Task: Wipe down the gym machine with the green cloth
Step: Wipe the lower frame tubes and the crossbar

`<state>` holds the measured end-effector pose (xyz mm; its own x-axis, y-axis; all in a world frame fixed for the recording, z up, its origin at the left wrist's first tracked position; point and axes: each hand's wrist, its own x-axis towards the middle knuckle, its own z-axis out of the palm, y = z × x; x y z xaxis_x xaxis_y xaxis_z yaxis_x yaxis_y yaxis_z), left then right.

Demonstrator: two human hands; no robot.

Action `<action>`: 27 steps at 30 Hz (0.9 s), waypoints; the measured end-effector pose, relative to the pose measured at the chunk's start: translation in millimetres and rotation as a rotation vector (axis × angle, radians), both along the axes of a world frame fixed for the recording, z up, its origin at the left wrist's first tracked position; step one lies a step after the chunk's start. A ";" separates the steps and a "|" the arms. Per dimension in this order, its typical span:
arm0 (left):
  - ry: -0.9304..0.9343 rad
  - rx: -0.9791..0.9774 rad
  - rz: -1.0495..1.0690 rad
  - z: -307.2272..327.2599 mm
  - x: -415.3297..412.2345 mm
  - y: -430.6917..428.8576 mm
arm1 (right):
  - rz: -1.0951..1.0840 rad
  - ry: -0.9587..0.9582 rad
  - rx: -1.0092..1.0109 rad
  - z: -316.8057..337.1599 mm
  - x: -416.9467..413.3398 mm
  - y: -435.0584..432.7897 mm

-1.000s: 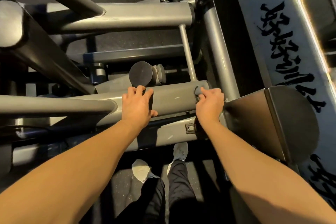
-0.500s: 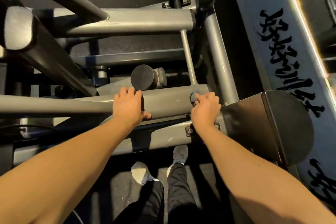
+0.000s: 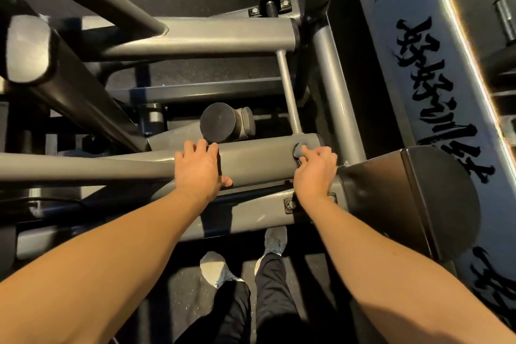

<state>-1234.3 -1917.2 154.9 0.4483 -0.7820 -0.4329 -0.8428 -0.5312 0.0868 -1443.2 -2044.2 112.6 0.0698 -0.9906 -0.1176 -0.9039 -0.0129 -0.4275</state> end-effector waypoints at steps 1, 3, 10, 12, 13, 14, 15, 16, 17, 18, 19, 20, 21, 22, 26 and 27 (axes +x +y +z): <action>-0.002 -0.007 0.005 -1.1 0.6 0.8 | -0.039 -0.023 -0.009 1.4 12.4 9.8; -0.002 -0.004 0.009 -2.1 0.1 1.8 | 0.055 -0.066 -0.034 5.9 43.4 37.8; -0.028 -0.028 0.007 -4.3 1.2 5.5 | 0.628 -0.147 -0.080 -3.1 66.3 31.4; -0.016 -0.028 0.012 -5.0 2.2 5.9 | 0.516 0.019 -0.094 -2.8 45.1 -11.2; -0.014 -0.025 0.016 -4.9 1.8 6.0 | 0.422 0.100 -0.081 -3.9 32.8 -29.7; -0.014 -0.021 0.018 -4.8 1.2 5.9 | 0.332 0.138 -0.093 -4.4 23.0 -41.5; -0.016 -0.019 0.020 -4.9 0.9 5.8 | 0.268 0.155 -0.105 -4.0 19.0 -44.8; -0.017 -0.022 0.023 -5.4 0.9 5.7 | 0.224 0.155 -0.102 -3.4 21.8 -42.7; -0.016 -0.025 0.025 -5.7 1.0 5.9 | 0.192 0.138 -0.092 -1.7 29.9 -33.4; -0.016 -0.028 0.029 -5.8 0.6 6.2 | 0.200 0.109 -0.083 1.6 42.5 -20.8; -0.016 -0.032 0.034 -5.6 0.3 6.4 | 0.245 0.074 -0.071 6.0 57.7 -4.9; -0.017 -0.036 0.039 -5.5 -0.3 6.9 | 0.323 0.047 -0.062 7.6 72.7 12.9; -0.018 -0.040 0.042 -5.6 -0.6 7.4 | 0.405 0.024 -0.042 9.9 87.3 29.8; -0.024 -0.045 0.041 -5.5 -1.2 7.6 | 0.475 -0.005 -0.016 12.1 100.1 42.9; -0.041 -0.054 0.039 -6.6 -1.3 8.5 | 0.669 -0.014 -0.036 16.1 111.5 42.8; -0.038 -0.054 0.042 -7.4 0.0 8.6 | 0.679 0.025 -0.069 16.2 102.3 33.0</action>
<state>-1234.3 -1908.6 147.6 0.4962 -0.7841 -0.3728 -0.8233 -0.5613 0.0845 -1340.9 -2011.2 128.9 0.6765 -0.7335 -0.0652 -0.6954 -0.6072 -0.3844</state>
